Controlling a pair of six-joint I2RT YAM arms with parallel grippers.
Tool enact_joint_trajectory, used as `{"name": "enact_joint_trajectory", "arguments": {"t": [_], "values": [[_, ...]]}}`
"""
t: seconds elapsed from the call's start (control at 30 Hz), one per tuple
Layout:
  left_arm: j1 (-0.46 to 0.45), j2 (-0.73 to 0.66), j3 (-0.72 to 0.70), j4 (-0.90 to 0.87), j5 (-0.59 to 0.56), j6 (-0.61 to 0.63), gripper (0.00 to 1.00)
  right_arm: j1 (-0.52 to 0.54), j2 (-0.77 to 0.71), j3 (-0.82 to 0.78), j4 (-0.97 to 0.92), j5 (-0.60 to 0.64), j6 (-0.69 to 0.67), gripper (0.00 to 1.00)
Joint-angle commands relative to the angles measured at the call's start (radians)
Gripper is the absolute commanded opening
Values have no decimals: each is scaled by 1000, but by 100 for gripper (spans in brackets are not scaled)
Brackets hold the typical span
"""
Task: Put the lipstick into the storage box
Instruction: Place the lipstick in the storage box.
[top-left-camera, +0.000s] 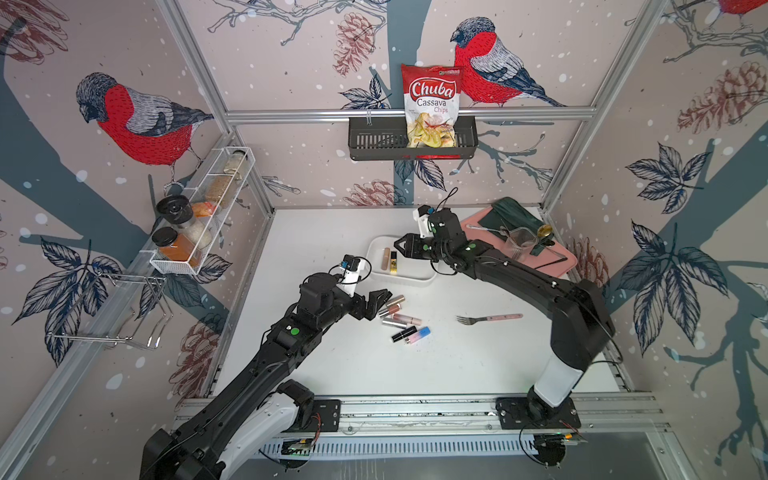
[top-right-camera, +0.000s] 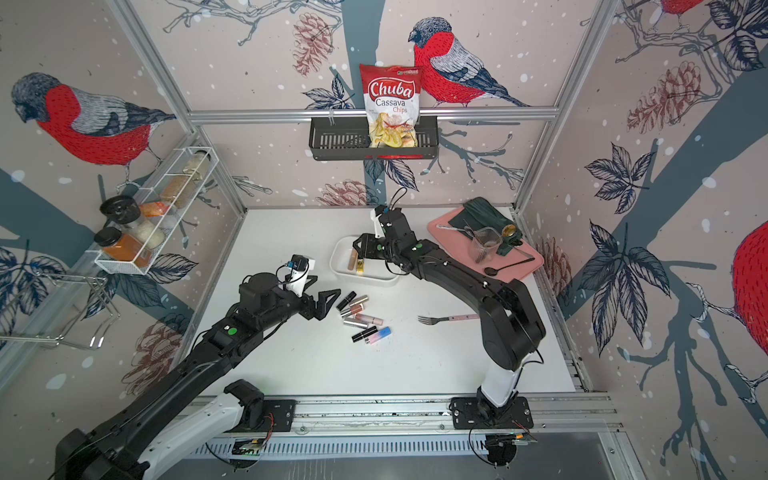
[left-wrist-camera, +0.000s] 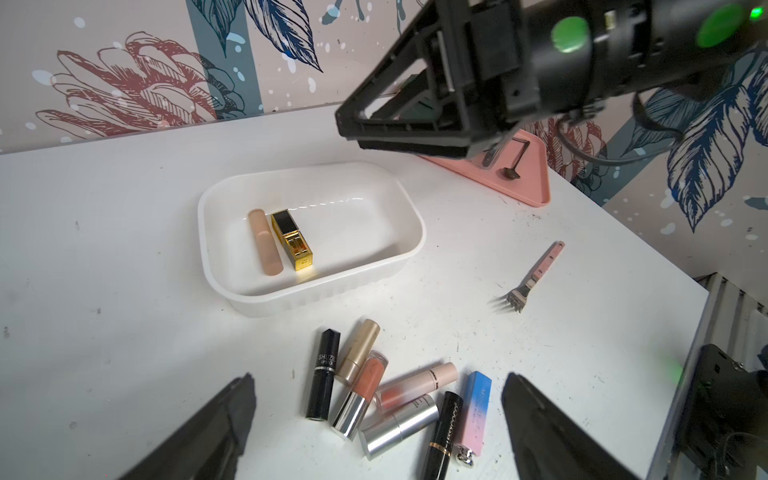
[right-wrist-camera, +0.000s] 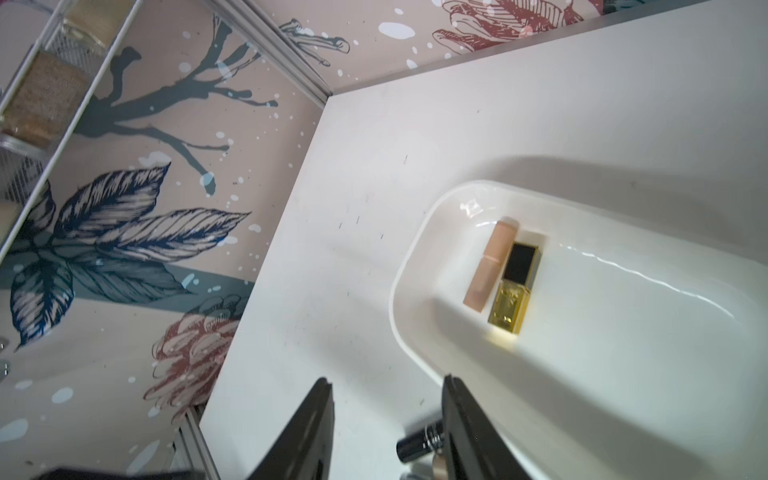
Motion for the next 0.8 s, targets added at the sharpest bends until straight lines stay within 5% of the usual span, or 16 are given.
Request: {"name": "enact_joint_trajectory", "arguments": {"t": [0.0,0.33,0.57,0.77], "values": [[-16,12,-1,38,45,12,96,26,-125,-106,-106,49,-70,48],[-63,99,14,-1,5,41,92,139,-355,-437,-213,63,-176,57],[-67,155,22,-10,-2,41,93,167,-329,-531,-128,75,-177,59],[-67,166,27,-16,-19,30,94,185,-233,-463,-155,171,-199,59]]}}
